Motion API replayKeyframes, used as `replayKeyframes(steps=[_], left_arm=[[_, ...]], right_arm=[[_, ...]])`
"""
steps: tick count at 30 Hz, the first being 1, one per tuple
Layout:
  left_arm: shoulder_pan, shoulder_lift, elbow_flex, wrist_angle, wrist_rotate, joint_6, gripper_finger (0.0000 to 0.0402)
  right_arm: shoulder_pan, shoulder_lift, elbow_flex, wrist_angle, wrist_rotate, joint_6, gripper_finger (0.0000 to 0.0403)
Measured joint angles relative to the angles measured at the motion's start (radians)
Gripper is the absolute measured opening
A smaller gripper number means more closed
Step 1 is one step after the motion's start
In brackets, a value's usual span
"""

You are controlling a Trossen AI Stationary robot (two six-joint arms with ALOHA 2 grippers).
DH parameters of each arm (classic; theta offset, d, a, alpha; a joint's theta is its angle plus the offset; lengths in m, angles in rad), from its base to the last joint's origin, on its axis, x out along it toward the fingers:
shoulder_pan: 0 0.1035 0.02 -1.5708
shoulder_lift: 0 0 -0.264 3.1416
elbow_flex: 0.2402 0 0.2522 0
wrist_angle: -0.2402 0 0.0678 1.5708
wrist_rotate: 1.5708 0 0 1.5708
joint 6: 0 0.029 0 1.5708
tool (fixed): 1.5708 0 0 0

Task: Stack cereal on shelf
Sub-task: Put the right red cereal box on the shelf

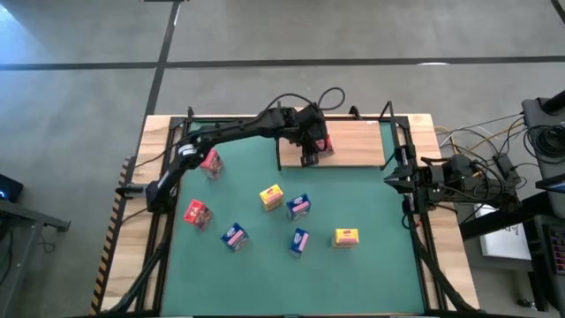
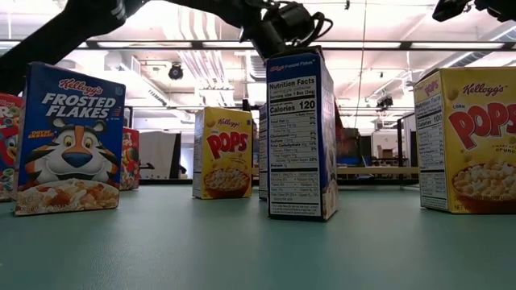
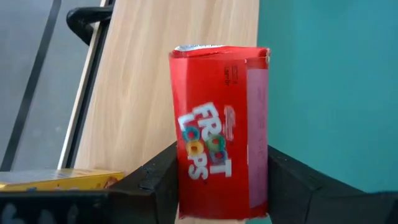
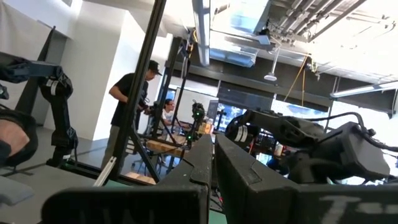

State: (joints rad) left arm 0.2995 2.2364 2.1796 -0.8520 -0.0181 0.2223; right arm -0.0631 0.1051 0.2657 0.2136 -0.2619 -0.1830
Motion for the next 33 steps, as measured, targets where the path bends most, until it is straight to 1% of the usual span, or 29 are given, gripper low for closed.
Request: replayKeyframes(steps=[6,10,14,21,24,29,31,33], left_arm=[[0.003,0.0,0.001,0.004,0.0,0.001,0.0211],[0.003,0.0,0.001,0.004,0.0,0.015,0.0229],[0.002,-0.013,0.001,-0.001,0.0,0.027,0.0237],[0.002,-0.079,0.002,-0.014,0.001,0.035,0.0237],[-0.003,-0.121,0.002,-0.029,0.001,0.036,0.0237],[-0.031,-0.2,-0.017,-0.066,0.001,0.03,0.0237],[-0.052,-0.242,-0.057,-0.057,0.001,0.026,0.0237],[-0.074,-0.305,-0.136,-0.012,0.001,0.013,0.0235]], right_arm=[[0.0,0.0,0.0,0.0,0.0,0.0,0.0011],[0.0,0.0,0.0,0.0,0.0,0.0,0.0011],[0.0,0.0,0.0,0.0,0.0,0.0,0.0011],[0.0,0.0,0.0,-0.002,0.008,0.017,0.0011],[0.0,0.001,0.0,-0.008,0.062,0.026,0.0011],[0.0,0.002,0.0,-0.054,0.211,0.028,0.0011],[-0.001,0.002,0.0,-0.062,0.246,0.034,0.0011],[-0.001,0.003,0.0,-0.067,0.256,0.046,0.0011]])
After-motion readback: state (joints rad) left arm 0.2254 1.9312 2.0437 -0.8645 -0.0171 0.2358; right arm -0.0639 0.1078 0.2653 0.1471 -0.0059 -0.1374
